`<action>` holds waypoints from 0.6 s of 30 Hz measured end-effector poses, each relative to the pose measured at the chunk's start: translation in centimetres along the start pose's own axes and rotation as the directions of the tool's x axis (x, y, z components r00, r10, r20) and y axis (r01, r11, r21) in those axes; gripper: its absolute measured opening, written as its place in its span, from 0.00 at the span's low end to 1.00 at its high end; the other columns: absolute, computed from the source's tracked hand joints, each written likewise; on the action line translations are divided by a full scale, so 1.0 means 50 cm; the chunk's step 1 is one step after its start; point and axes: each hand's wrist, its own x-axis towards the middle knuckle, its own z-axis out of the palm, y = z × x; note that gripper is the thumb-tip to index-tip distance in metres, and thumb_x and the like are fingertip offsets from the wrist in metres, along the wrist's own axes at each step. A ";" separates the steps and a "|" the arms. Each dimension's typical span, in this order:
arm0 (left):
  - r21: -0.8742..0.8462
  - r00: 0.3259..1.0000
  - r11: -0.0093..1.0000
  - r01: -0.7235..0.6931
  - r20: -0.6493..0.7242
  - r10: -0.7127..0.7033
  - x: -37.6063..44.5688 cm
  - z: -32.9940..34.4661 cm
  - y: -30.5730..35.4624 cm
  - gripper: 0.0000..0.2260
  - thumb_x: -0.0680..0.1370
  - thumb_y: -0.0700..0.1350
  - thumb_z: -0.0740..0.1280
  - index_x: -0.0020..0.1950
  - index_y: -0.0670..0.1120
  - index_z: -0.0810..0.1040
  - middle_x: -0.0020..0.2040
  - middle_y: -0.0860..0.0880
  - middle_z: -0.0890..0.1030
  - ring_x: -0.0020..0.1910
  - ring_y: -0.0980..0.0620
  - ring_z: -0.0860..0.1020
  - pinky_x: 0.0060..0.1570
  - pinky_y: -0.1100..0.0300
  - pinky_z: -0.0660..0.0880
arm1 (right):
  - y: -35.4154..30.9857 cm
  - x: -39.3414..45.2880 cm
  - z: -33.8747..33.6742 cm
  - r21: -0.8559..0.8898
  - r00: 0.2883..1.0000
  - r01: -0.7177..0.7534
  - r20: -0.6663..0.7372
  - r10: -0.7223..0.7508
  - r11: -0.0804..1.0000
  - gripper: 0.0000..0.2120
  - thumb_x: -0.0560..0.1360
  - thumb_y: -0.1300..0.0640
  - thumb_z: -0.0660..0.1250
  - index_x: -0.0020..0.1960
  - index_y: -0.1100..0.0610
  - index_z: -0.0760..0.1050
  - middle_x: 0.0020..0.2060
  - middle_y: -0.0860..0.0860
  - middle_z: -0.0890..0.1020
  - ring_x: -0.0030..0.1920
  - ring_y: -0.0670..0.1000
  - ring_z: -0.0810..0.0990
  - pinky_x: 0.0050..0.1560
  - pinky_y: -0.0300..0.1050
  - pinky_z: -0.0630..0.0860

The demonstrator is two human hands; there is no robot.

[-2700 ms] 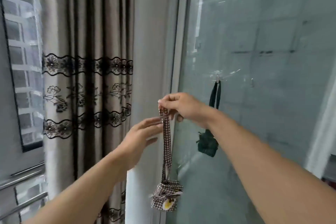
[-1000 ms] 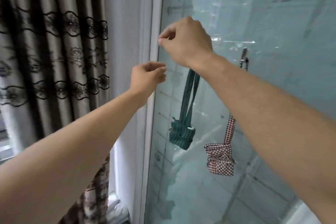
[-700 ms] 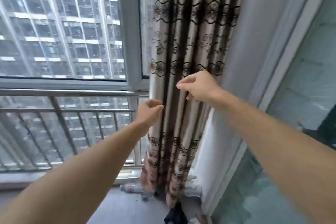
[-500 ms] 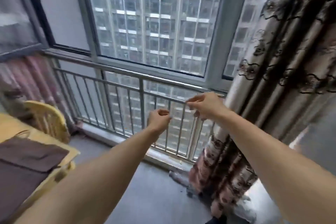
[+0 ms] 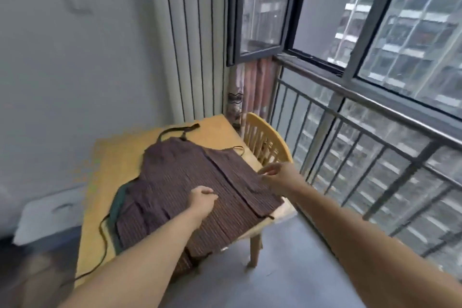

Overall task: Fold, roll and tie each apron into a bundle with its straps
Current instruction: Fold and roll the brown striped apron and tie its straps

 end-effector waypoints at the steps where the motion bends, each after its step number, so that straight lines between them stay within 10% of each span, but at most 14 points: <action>1: -0.009 0.999 0.999 0.039 -0.038 -0.039 0.033 -0.043 -0.023 0.04 0.78 0.42 0.73 0.50 0.47 0.80 0.54 0.41 0.83 0.45 0.45 0.81 0.42 0.56 0.76 | -0.022 0.040 0.044 -0.039 0.999 0.016 0.045 -0.014 0.999 0.01 0.77 0.54 0.72 0.48 0.50 0.82 0.44 0.49 0.84 0.39 0.47 0.81 0.33 0.38 0.75; 8: -0.011 0.955 0.956 0.294 -0.035 -0.294 0.147 -0.172 -0.147 0.20 0.82 0.41 0.68 0.74 0.41 0.72 0.74 0.42 0.71 0.72 0.40 0.71 0.74 0.47 0.67 | -0.003 0.241 0.233 -0.183 0.969 -0.045 0.229 0.087 0.982 0.13 0.79 0.54 0.70 0.62 0.55 0.81 0.50 0.48 0.82 0.53 0.58 0.85 0.51 0.54 0.83; 13: 0.275 0.930 0.892 0.359 -0.026 -0.366 0.219 -0.174 -0.229 0.34 0.81 0.46 0.70 0.83 0.47 0.56 0.82 0.44 0.55 0.80 0.39 0.57 0.78 0.45 0.60 | 0.085 0.382 0.283 -0.327 0.951 -0.157 0.206 0.232 0.932 0.22 0.80 0.57 0.69 0.73 0.55 0.72 0.66 0.54 0.78 0.40 0.45 0.78 0.35 0.35 0.75; 18: 0.538 0.897 0.752 0.380 -0.016 -0.441 0.322 -0.137 -0.281 0.47 0.76 0.65 0.69 0.83 0.57 0.41 0.82 0.47 0.33 0.81 0.39 0.35 0.79 0.36 0.47 | 0.182 0.525 0.287 -0.449 0.913 -0.253 0.182 0.365 0.857 0.24 0.79 0.56 0.68 0.74 0.56 0.69 0.62 0.54 0.80 0.48 0.51 0.81 0.44 0.43 0.80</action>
